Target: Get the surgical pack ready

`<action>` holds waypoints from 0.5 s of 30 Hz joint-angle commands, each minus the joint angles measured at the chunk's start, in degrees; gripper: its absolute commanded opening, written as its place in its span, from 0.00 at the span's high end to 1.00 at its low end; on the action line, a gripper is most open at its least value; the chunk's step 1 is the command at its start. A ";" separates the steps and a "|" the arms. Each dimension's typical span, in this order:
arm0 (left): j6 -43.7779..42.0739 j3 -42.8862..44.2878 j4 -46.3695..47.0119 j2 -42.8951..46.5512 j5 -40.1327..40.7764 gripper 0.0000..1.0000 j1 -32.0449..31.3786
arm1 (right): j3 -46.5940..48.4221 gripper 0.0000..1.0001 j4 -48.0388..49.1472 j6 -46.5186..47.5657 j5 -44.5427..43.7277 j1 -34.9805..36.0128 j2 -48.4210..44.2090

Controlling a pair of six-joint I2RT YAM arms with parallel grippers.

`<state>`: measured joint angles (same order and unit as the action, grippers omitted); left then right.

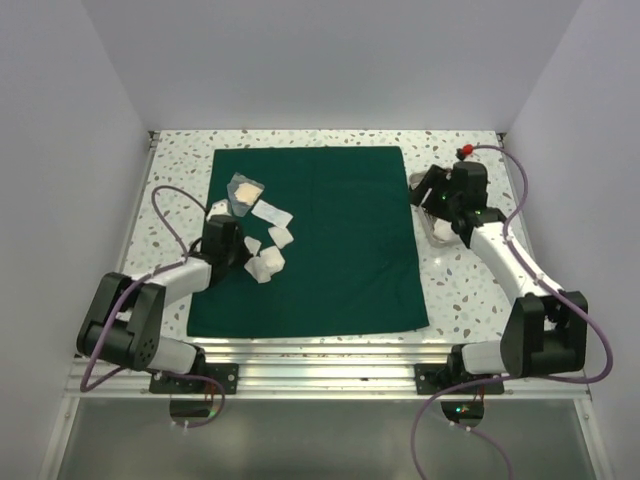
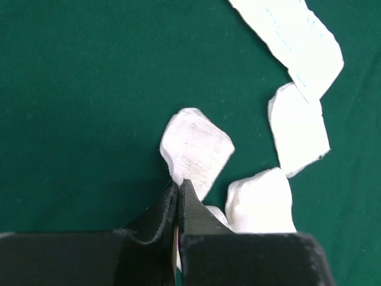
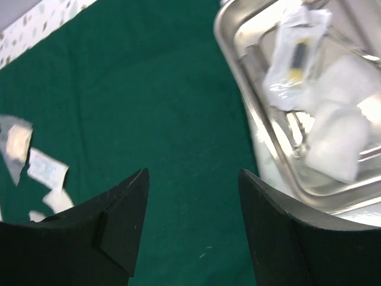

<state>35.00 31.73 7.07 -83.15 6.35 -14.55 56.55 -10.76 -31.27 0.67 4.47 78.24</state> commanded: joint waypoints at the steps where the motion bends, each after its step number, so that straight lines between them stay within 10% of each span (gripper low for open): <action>1: -0.11 1.06 -0.66 6.15 4.72 1.00 -1.45 | 2.86 0.35 1.53 1.64 7.58 4.04 0.59; 15: 2.00 -0.26 4.69 25.67 -5.99 1.00 -1.71 | 5.41 0.14 28.85 -6.68 30.97 23.91 18.08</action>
<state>36.40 31.11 8.56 -58.17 4.45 -15.94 59.05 6.09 -32.95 24.21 26.48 94.43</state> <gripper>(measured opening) 0.010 0.856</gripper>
